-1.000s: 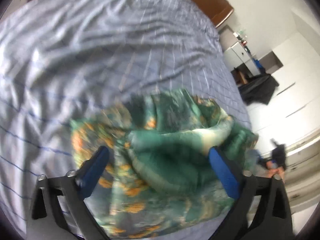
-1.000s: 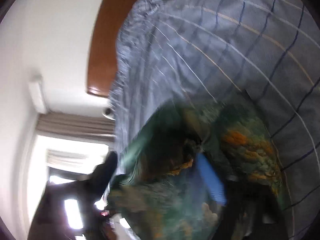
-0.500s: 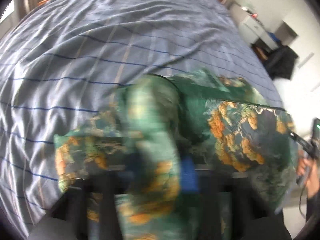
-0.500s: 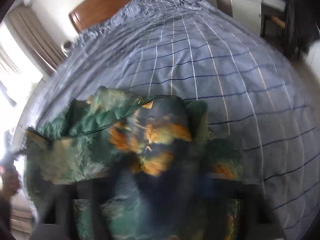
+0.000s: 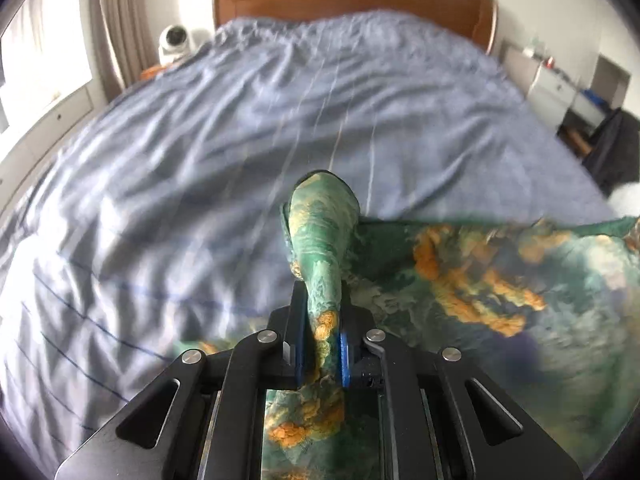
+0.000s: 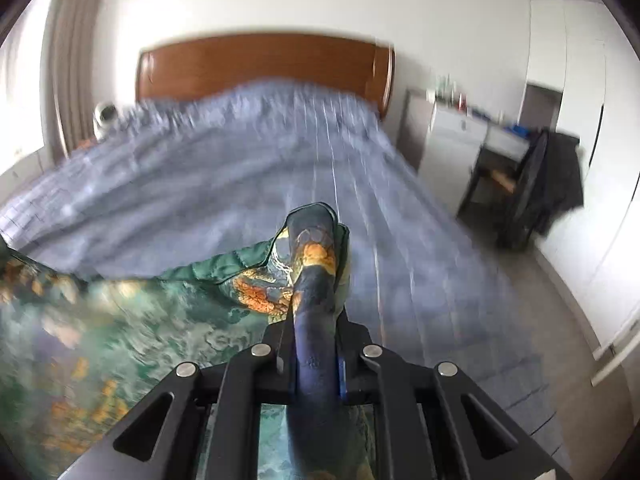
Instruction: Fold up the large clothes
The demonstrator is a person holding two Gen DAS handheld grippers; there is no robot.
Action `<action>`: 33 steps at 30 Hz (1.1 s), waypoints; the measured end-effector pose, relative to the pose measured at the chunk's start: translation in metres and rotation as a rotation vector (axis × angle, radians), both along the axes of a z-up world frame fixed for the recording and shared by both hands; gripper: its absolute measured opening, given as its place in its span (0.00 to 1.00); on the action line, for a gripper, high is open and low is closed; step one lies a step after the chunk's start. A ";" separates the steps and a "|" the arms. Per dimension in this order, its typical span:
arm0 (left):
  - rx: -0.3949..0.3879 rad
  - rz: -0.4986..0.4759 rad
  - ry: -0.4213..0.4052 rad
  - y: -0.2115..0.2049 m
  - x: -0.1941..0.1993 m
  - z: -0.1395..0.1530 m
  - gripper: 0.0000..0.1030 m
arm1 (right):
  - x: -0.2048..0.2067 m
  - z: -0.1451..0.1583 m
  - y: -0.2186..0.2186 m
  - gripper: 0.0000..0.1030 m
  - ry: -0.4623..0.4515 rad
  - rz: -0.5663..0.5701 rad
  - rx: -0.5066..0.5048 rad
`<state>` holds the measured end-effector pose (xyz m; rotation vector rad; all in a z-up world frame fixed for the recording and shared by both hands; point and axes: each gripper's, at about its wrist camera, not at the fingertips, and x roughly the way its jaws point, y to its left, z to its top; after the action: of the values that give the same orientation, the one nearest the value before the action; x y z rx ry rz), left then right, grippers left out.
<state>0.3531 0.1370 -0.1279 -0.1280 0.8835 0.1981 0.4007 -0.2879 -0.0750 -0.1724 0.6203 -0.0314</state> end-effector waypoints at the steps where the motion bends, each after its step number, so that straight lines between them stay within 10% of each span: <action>1: 0.023 0.000 -0.007 -0.004 -0.002 -0.014 0.12 | 0.008 -0.026 -0.003 0.13 0.055 -0.016 -0.012; 8: -0.014 0.004 -0.103 0.002 -0.020 -0.036 0.18 | 0.019 -0.090 -0.020 0.15 0.125 -0.036 0.100; 33: -0.072 -0.002 -0.139 0.004 -0.018 -0.044 0.23 | 0.033 -0.111 -0.043 0.20 0.138 -0.010 0.280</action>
<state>0.3352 0.1413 -0.1723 -0.2061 0.7522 0.1536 0.4339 -0.3307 -0.1857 0.1009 0.7564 0.0581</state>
